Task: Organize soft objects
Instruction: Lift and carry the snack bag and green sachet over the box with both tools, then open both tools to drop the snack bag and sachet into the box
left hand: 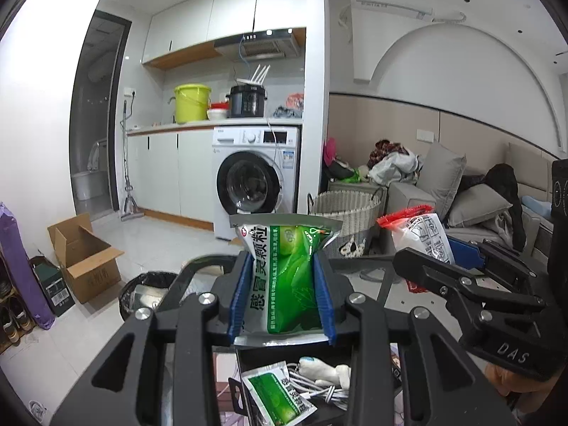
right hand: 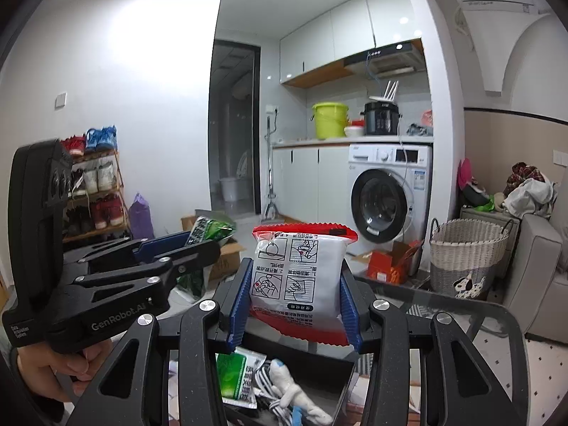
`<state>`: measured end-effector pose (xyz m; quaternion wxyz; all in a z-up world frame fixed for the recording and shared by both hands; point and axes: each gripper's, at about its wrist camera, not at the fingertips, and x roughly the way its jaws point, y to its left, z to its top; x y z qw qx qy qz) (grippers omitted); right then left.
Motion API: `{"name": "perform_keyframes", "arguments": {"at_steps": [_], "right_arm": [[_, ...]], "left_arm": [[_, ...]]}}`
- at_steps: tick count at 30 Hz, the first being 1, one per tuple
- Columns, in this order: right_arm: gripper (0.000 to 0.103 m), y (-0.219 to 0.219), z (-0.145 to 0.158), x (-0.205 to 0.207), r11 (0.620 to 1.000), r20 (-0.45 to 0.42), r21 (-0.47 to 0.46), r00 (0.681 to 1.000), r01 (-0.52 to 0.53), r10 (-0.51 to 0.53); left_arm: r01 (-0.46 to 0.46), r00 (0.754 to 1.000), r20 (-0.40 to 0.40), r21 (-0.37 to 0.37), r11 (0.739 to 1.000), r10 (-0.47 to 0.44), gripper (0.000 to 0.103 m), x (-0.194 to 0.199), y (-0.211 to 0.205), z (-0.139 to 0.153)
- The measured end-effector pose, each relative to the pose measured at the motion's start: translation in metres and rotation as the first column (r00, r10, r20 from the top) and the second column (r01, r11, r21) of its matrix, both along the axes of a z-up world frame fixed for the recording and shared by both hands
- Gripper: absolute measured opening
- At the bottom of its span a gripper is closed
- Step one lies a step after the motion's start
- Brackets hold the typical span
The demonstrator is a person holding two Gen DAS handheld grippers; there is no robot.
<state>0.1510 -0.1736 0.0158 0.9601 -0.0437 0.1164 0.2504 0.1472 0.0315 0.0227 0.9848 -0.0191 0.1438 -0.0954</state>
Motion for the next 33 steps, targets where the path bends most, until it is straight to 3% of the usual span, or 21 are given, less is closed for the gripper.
{"name": "perform_keyframes", "arguments": {"at_steps": [6, 13, 16, 27, 33], "right_arm": [[0.044, 0.008, -0.023, 0.021, 0.997, -0.108, -0.076, 0.994, 0.009, -0.017], [0.044, 0.012, -0.051, 0.044, 0.993, -0.256, -0.117, 0.967, -0.012, -0.019], [0.044, 0.015, -0.064, 0.053, 0.987, -0.304, -0.161, 0.952, 0.0, -0.049], [0.044, 0.011, -0.095, 0.07, 0.984, -0.428, -0.177, 0.902, -0.018, -0.06], [0.05, 0.013, -0.093, 0.065, 0.985, -0.422, -0.172, 0.905, -0.017, -0.059]], "left_arm": [[0.0, 0.989, -0.148, 0.021, 1.0, 0.003, 0.033, 0.021, -0.002, -0.017], [0.031, 0.955, -0.295, 0.053, 0.998, -0.014, 0.034, 0.039, -0.013, -0.04], [0.024, 0.945, -0.326, 0.067, 0.997, -0.001, 0.034, 0.041, -0.016, -0.046], [0.048, 0.902, -0.432, 0.081, 0.996, -0.008, 0.035, 0.051, -0.021, -0.064], [0.056, 0.9, -0.436, 0.072, 0.996, -0.019, 0.038, 0.05, -0.021, -0.062]]}}
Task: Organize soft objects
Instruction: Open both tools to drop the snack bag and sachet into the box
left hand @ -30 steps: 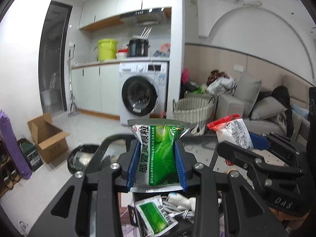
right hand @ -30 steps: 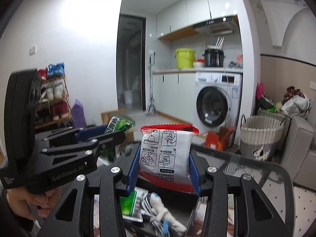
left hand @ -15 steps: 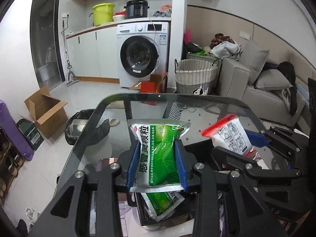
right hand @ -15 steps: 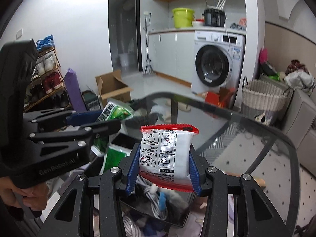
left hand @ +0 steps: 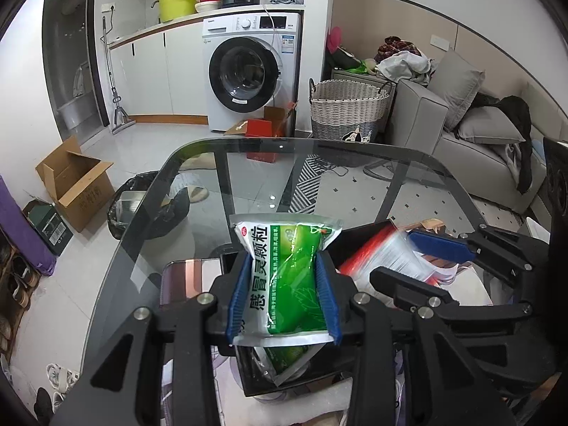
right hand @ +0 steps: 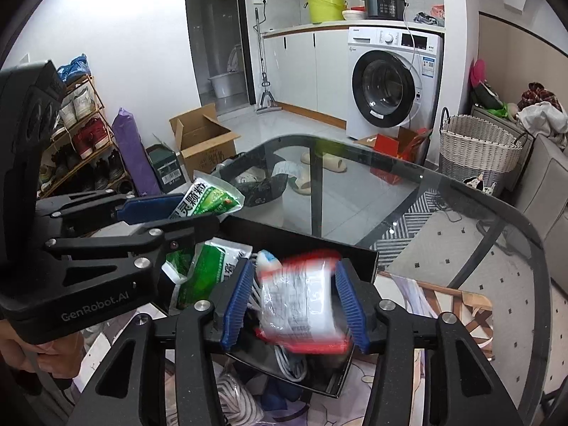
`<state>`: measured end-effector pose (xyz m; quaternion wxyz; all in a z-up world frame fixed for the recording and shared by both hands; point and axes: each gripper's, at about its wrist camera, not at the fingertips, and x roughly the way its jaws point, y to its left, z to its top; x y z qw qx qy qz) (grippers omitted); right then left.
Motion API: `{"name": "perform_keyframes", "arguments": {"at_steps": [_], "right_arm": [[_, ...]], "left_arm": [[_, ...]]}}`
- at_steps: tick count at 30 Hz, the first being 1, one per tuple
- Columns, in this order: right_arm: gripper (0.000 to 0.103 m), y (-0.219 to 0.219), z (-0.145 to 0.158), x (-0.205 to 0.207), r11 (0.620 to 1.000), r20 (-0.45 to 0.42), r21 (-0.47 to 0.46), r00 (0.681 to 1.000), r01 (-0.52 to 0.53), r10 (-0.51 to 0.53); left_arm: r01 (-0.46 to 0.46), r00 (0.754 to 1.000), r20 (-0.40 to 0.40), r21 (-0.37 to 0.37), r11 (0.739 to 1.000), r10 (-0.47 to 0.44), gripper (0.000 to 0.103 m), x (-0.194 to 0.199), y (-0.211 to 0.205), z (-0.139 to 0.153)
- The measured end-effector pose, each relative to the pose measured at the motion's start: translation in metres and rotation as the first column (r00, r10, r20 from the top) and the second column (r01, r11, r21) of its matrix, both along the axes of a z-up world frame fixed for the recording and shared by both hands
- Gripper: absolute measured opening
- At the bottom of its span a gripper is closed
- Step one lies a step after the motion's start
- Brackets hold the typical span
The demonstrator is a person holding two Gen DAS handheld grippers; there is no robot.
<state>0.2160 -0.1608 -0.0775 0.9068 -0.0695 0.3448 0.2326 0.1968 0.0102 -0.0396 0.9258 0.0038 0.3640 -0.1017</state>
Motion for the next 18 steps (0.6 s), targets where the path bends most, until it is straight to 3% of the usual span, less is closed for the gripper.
{"name": "perform_keyframes", "arguments": {"at_steps": [12, 18], "right_arm": [[0.051, -0.001, 0.013, -0.013, 1.0, -0.003, 0.019, 1.0, -0.005, 0.005], [0.051, -0.006, 0.019, -0.03, 1.0, -0.075, 0.019, 0.997, -0.023, 0.025]], "left_arm": [[0.002, 1.0, 0.007, -0.007, 1.0, -0.002, 0.046, -0.005, 0.004, 0.006], [0.05, 0.999, 0.007, 0.001, 0.999, -0.05, 0.056, -0.021, 0.007, 0.012]]}}
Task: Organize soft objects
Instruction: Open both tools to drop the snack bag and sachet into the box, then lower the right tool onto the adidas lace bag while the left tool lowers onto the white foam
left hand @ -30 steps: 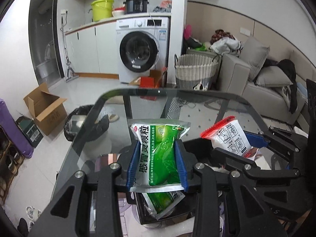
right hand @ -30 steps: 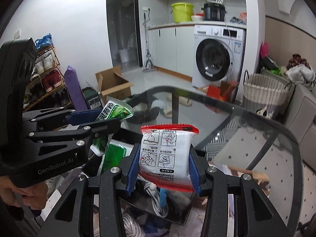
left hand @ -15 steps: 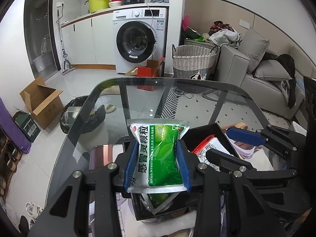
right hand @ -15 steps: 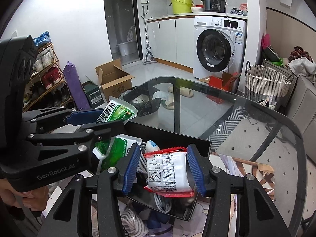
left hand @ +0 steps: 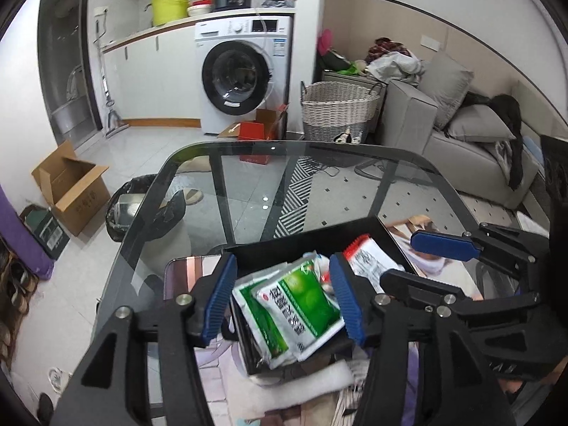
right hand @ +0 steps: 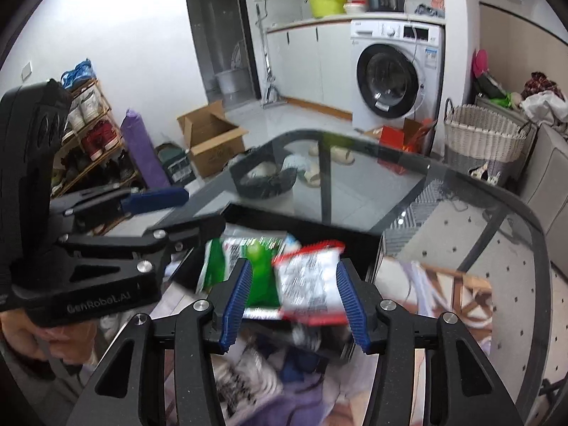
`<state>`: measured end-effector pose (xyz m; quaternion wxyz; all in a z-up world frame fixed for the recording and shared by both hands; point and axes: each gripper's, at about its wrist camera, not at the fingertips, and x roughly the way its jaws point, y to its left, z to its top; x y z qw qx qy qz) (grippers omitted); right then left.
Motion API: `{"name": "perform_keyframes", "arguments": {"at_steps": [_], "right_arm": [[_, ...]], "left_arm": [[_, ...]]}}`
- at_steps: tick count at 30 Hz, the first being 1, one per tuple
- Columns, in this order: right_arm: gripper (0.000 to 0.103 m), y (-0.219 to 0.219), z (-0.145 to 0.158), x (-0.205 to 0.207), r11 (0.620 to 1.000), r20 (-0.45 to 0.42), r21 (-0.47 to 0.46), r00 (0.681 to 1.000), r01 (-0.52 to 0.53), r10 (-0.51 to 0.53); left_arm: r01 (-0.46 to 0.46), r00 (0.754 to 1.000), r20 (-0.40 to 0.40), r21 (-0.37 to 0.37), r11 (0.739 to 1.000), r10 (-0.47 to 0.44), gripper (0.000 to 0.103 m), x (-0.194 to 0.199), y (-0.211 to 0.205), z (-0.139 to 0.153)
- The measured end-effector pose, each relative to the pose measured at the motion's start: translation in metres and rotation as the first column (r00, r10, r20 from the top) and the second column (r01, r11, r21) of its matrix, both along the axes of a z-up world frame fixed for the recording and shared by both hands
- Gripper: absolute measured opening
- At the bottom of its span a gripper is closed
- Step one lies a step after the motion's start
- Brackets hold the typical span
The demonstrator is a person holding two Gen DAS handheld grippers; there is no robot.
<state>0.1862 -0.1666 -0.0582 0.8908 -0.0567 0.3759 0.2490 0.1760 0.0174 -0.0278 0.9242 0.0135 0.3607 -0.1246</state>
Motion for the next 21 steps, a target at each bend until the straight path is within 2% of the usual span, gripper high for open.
{"name": "perform_keyframes", "arguments": {"at_steps": [6, 11, 16, 21], "right_arm": [[0.052, 0.002, -0.012, -0.032, 0.998, -0.108, -0.009, 0.992, -0.064, 0.062], [0.052, 0.011, -0.04, -0.045, 0.994, -0.238, 0.0, 0.966, -0.108, 0.105], [0.052, 0.018, -0.066, -0.044, 0.996, -0.33, -0.003, 0.94, -0.091, 0.085], [0.052, 0.02, -0.067, -0.043, 0.997, -0.322, -0.01, 0.944, -0.082, 0.075]], "left_arm": [[0.086, 0.995, -0.054, 0.029, 0.996, -0.085, 0.057, -0.018, 0.009, -0.008], [0.144, 0.983, -0.124, 0.083, 0.986, -0.134, 0.057, -0.027, 0.016, -0.028], [0.237, 0.961, -0.183, 0.153, 0.959, -0.208, 0.057, -0.041, 0.008, -0.056], [0.309, 0.941, -0.211, 0.214, 0.927, -0.265, 0.058, -0.049, -0.015, -0.074]]}}
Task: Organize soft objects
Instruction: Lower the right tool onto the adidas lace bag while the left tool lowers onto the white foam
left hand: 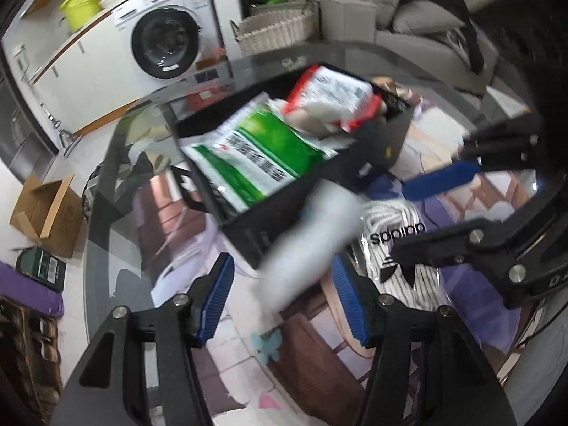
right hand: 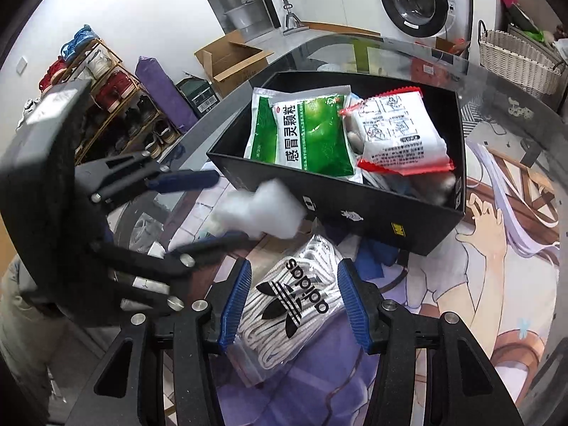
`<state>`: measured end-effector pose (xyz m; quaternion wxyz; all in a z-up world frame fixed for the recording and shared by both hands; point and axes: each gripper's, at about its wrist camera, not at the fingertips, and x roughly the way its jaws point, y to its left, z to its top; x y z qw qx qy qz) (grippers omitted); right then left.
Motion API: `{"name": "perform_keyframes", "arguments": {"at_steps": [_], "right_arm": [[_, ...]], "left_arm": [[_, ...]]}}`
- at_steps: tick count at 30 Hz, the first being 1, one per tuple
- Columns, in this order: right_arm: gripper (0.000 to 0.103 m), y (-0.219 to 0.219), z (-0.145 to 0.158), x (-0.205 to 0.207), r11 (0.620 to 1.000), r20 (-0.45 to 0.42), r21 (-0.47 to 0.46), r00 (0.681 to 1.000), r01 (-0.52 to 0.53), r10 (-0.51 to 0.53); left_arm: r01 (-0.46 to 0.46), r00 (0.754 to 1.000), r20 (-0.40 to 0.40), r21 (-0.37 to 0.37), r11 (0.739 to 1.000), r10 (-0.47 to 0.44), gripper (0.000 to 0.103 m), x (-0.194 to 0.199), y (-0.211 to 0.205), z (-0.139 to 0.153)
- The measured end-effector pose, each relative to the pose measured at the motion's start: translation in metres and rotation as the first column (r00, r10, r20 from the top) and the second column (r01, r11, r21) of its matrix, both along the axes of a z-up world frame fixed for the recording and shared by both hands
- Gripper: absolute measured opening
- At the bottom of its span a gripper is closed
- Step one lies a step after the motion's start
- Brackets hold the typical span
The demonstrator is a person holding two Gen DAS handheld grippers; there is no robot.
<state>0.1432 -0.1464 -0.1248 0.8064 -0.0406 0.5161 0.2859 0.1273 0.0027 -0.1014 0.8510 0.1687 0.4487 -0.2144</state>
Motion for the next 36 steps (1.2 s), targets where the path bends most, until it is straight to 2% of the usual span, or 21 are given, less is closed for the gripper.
{"name": "perform_keyframes", "arguments": {"at_steps": [2, 4, 7, 9, 10, 13, 15, 17, 21, 23, 24, 26, 29, 34, 36], "right_arm": [[0.052, -0.001, 0.0, 0.0, 1.0, 0.0, 0.001, 1.0, 0.0, 0.0], [0.052, -0.001, 0.0, 0.0, 1.0, -0.004, -0.005, 1.0, 0.0, 0.0], [0.052, -0.002, -0.003, 0.002, 1.0, -0.021, -0.014, 1.0, -0.003, 0.003], [0.052, 0.0, -0.006, 0.003, 1.0, -0.025, -0.018, 1.0, -0.005, 0.004], [0.052, -0.001, -0.008, 0.002, 1.0, -0.026, -0.019, 1.0, -0.005, 0.004], [0.058, -0.002, -0.01, -0.002, 1.0, -0.028, -0.019, 1.0, 0.0, 0.0], [0.07, 0.0, -0.012, -0.004, 1.0, -0.031, -0.009, 0.999, 0.005, -0.006], [0.073, 0.005, -0.014, -0.008, 1.0, -0.026, -0.023, 1.0, 0.002, -0.003], [0.077, 0.014, -0.018, -0.01, 0.998, 0.009, -0.065, 1.0, -0.001, 0.001], [0.079, 0.017, -0.023, -0.011, 0.995, 0.028, -0.096, 1.0, 0.005, -0.002], [0.082, 0.018, -0.027, -0.012, 0.992, 0.029, -0.125, 1.0, 0.004, -0.001], [0.082, 0.017, -0.036, -0.013, 0.988, 0.022, -0.156, 1.0, -0.011, 0.015], [0.082, 0.006, -0.039, -0.02, 0.987, 0.025, -0.157, 0.999, -0.024, 0.029], [0.082, -0.021, -0.037, -0.026, 0.985, 0.016, -0.17, 1.0, -0.02, 0.023], [0.082, -0.032, -0.037, -0.023, 0.985, 0.012, -0.172, 1.0, 0.002, 0.0]], "left_arm": [[0.002, 1.0, 0.003, 0.024, 1.0, -0.002, 0.059, 0.001, -0.006, -0.004], [-0.002, 1.0, -0.012, 0.018, 1.0, 0.002, 0.058, 0.003, -0.009, -0.006], [-0.002, 0.998, -0.064, -0.032, 0.999, 0.0, 0.033, 0.005, -0.008, -0.007], [-0.008, 0.998, -0.061, -0.024, 1.0, 0.006, 0.028, 0.003, -0.008, -0.005], [-0.011, 0.998, -0.068, -0.028, 1.0, 0.009, 0.022, 0.001, -0.007, -0.004], [-0.046, 0.993, -0.108, -0.029, 0.999, 0.042, 0.02, -0.005, 0.002, -0.005], [-0.07, 0.987, -0.149, -0.046, 0.997, 0.063, 0.02, -0.009, 0.007, -0.004], [-0.053, 0.983, -0.182, -0.074, 0.996, 0.039, 0.02, -0.02, 0.008, -0.001], [-0.033, 0.993, -0.119, -0.086, 0.996, 0.023, 0.027, -0.035, 0.013, 0.015], [-0.056, 0.993, -0.106, -0.087, 0.995, 0.046, 0.046, -0.033, 0.019, 0.019], [-0.069, 0.994, -0.087, -0.073, 0.995, 0.062, 0.049, -0.031, 0.023, 0.021], [-0.071, 0.996, -0.058, -0.045, 0.996, 0.069, 0.051, -0.03, 0.023, 0.021], [-0.045, 0.998, -0.051, -0.013, 0.999, 0.044, 0.055, -0.025, 0.015, 0.016], [0.044, 0.999, -0.031, 0.072, 0.996, -0.042, 0.058, -0.027, -0.008, 0.004], [0.06, 0.998, -0.031, 0.076, 0.995, -0.057, 0.062, -0.026, -0.014, 0.002]]}}
